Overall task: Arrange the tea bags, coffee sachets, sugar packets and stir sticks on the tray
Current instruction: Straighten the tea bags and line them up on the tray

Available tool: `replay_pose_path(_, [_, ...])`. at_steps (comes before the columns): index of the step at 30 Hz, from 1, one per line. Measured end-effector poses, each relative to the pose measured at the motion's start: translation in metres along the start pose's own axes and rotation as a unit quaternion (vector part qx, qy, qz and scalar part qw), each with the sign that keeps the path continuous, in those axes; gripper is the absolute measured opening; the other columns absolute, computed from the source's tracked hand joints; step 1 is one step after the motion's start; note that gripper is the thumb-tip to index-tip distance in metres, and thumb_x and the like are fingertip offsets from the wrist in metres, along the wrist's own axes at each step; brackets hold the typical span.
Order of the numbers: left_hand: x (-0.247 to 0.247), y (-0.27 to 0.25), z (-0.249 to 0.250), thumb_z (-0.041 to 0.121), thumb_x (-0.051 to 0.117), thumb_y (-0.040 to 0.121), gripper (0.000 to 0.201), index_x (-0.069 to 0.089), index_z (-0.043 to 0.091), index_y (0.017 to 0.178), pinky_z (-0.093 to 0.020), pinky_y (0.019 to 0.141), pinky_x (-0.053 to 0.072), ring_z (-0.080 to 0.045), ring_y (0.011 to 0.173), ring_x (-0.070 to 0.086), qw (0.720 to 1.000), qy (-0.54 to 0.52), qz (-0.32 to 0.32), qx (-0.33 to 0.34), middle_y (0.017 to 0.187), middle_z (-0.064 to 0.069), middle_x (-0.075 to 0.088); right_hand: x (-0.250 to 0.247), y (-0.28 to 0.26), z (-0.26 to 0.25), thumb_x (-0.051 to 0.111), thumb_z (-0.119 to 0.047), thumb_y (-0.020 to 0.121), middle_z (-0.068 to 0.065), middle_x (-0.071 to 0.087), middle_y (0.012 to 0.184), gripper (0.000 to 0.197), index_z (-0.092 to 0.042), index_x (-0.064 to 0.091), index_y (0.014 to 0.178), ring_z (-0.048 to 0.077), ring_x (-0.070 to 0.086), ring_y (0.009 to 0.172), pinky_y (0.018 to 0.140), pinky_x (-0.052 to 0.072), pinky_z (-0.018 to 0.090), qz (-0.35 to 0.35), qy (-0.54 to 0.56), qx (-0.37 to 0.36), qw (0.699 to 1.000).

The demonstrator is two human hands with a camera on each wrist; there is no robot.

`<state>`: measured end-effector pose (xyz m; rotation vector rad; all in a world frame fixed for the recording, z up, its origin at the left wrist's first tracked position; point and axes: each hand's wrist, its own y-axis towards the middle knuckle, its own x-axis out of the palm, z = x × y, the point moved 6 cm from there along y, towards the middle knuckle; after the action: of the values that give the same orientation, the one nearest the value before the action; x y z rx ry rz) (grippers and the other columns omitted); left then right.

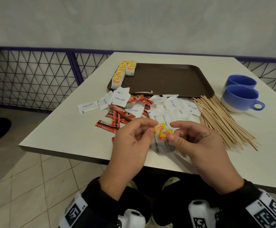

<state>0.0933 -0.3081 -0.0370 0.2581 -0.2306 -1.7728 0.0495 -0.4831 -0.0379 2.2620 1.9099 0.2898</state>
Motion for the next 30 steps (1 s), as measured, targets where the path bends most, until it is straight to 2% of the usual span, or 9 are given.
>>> replay_pose_path(5, [0.002, -0.002, 0.004, 0.000, 0.061, 0.096, 0.022, 0.078, 0.013, 0.098, -0.017, 0.076, 0.056, -0.008, 0.092, 0.073, 1.000, 0.006, -0.024, 0.009, 0.093, 0.006, 0.077, 0.000, 0.001, 0.002, 0.079, -0.005, 0.080, 0.015, 0.073, 0.079, 0.021, -0.006, 0.077, 0.101, 0.016, 0.065, 0.066, 0.058, 0.051, 0.018, 0.007, -0.008, 0.002, 1.000])
replay_pose_path(10, [0.003, -0.003, 0.005, 0.004, 0.072, 0.089, 0.012, 0.078, 0.010, 0.098, -0.019, 0.075, 0.057, -0.011, 0.088, 0.074, 0.999, -0.030, -0.021, 0.010, 0.091, 0.003, 0.078, 0.002, 0.001, -0.001, 0.076, 0.005, 0.079, 0.009, 0.071, 0.069, 0.015, 0.005, 0.073, 0.094, 0.009, 0.062, 0.053, 0.051, 0.048, 0.014, 0.009, 0.034, 0.012, 0.999])
replay_pose_path(12, [0.003, -0.003, 0.003, 0.002, 0.073, 0.088, 0.013, 0.077, 0.006, 0.099, -0.021, 0.077, 0.057, -0.014, 0.087, 0.075, 0.999, -0.036, -0.023, 0.011, 0.091, 0.000, 0.079, 0.003, 0.001, -0.004, 0.076, 0.004, 0.079, 0.006, 0.070, 0.065, 0.012, 0.005, 0.071, 0.090, 0.010, 0.061, 0.051, 0.050, 0.047, 0.015, 0.008, 0.036, 0.009, 0.999])
replay_pose_path(15, [0.003, -0.002, 0.001, 0.000, 0.074, 0.087, 0.015, 0.077, 0.010, 0.099, -0.023, 0.078, 0.058, -0.015, 0.087, 0.075, 0.999, -0.040, -0.028, 0.010, 0.091, 0.000, 0.079, 0.004, 0.001, -0.006, 0.077, -0.001, 0.079, 0.009, 0.067, 0.062, 0.011, 0.005, 0.070, 0.086, 0.012, 0.057, 0.049, 0.049, 0.047, 0.017, 0.007, 0.018, 0.000, 1.000])
replay_pose_path(18, [0.004, -0.002, 0.002, 0.001, 0.072, 0.089, 0.022, 0.073, 0.015, 0.106, -0.025, 0.079, 0.059, -0.016, 0.089, 0.075, 0.998, -0.041, -0.039, 0.002, 0.091, 0.001, 0.079, 0.005, 0.001, -0.006, 0.078, -0.003, 0.079, 0.007, 0.067, 0.062, 0.011, 0.003, 0.070, 0.083, 0.010, 0.055, 0.050, 0.050, 0.045, 0.016, 0.011, 0.003, -0.005, 1.000])
replay_pose_path(22, [0.004, -0.001, 0.001, 0.001, 0.070, 0.091, 0.038, 0.064, 0.021, 0.122, -0.033, 0.084, 0.060, -0.024, 0.091, 0.075, 0.997, -0.062, -0.036, -0.022, 0.090, -0.002, 0.079, 0.006, 0.001, -0.006, 0.077, -0.004, 0.079, 0.005, 0.068, 0.063, 0.009, 0.001, 0.071, 0.084, 0.009, 0.056, 0.050, 0.048, 0.046, 0.016, 0.012, 0.000, -0.005, 1.000])
replay_pose_path(26, [0.002, -0.001, 0.002, 0.002, 0.070, 0.091, 0.040, 0.062, 0.022, 0.125, -0.037, 0.087, 0.060, -0.024, 0.094, 0.075, 0.996, -0.072, -0.032, -0.031, 0.093, -0.004, 0.079, 0.007, 0.000, -0.008, 0.079, -0.014, 0.081, 0.010, 0.070, 0.072, 0.013, -0.012, 0.080, 0.094, 0.012, 0.055, 0.053, 0.049, 0.045, 0.022, 0.007, -0.039, -0.003, 0.999])
replay_pose_path(30, [0.000, -0.003, 0.001, 0.002, 0.070, 0.091, 0.038, 0.063, 0.020, 0.124, -0.042, 0.090, 0.059, -0.026, 0.096, 0.074, 0.996, -0.076, -0.030, -0.030, 0.095, -0.005, 0.079, 0.010, -0.001, -0.010, 0.081, -0.018, 0.077, 0.011, 0.068, 0.067, 0.014, -0.014, 0.081, 0.090, 0.014, 0.051, 0.052, 0.046, 0.043, 0.025, 0.002, -0.052, 0.002, 0.999])
